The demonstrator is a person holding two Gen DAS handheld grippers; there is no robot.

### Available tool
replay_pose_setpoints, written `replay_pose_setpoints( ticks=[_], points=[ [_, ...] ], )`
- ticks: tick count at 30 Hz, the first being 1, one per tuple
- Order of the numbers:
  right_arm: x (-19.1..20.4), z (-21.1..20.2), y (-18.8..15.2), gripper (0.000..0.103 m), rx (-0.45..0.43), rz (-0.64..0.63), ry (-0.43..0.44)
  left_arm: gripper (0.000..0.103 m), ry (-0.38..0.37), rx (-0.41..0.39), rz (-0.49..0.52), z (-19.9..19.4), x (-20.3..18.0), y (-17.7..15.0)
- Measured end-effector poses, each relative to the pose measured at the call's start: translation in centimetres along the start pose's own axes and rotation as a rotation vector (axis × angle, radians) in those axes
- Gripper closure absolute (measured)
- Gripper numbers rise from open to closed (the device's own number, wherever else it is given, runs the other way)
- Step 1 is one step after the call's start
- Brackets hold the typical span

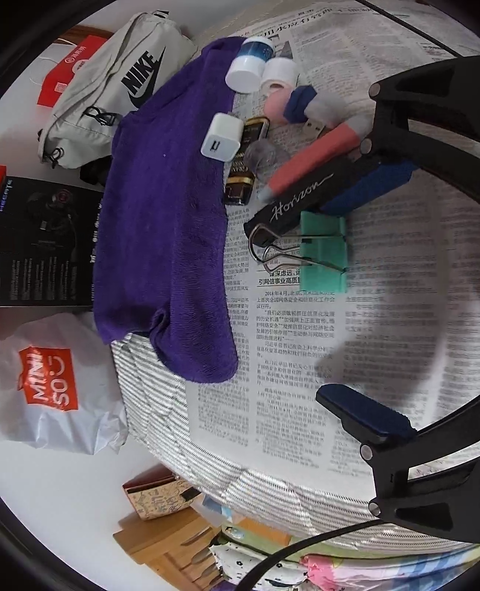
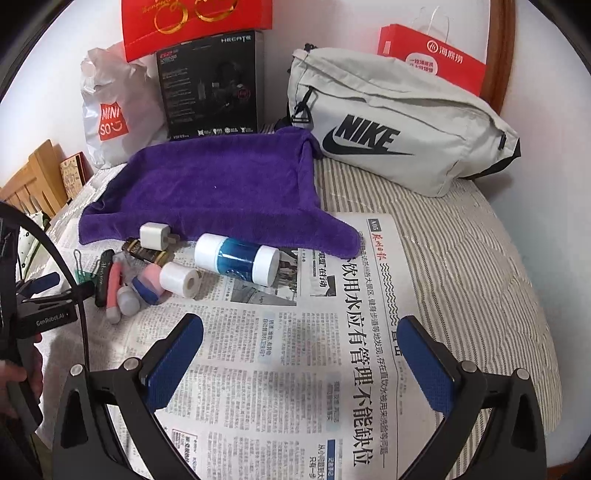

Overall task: Organize rigid objects
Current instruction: 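Grasp the green binder clip with the left tool while the right tool grasps the white-and-blue bottle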

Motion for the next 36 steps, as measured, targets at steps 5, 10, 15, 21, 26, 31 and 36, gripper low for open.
replay_pose_setpoints(
  ticks=[5,10,15,21,26,31,36],
  points=[
    [-0.3,1.2,0.3,0.000,0.024,0.010,0.000,0.019,-0.012,-0.015,0.011,0.3,-0.1,0.5],
    [-0.1,2.0,0.9,0.000,0.039,0.014,0.011,0.031,-0.026,-0.038,0.025,0.1,-0.5,0.5],
    [0.4,2.5,1.7,0.000,0.041,0.023,0.020,0.058,-0.044,-0.072,0.037,-0.4,-0.5,-0.1],
    [1.1,3.7,3.1,0.000,0.052,0.071,0.057,0.064,-0.067,-0.091,0.056,-0.6,-0.3,-0.4],
    [1.9,5.4,4.6,0.000,0.076,0.115,0.085,0.064,-0.076,-0.093,0.056,-0.5,-0.2,-0.4],
    [3.2,6.9,5.6,0.000,0.098,0.123,0.078,0.064,-0.082,-0.092,0.059,-0.6,-0.2,-0.4],
    [4.4,8.1,6.1,0.000,0.121,0.121,0.047,0.064,-0.090,-0.094,0.058,-0.6,-0.2,-0.4]
  ],
)
Point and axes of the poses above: each gripper's, at about its wrist camera, not at the fingertips, and z roughly the way its jaws point, x to its left, y to its top, the point moved 1 cm from there along z, roughly the way its jaws point, and after that the axes turned 11 degrees about x, right-handed, at the moved point
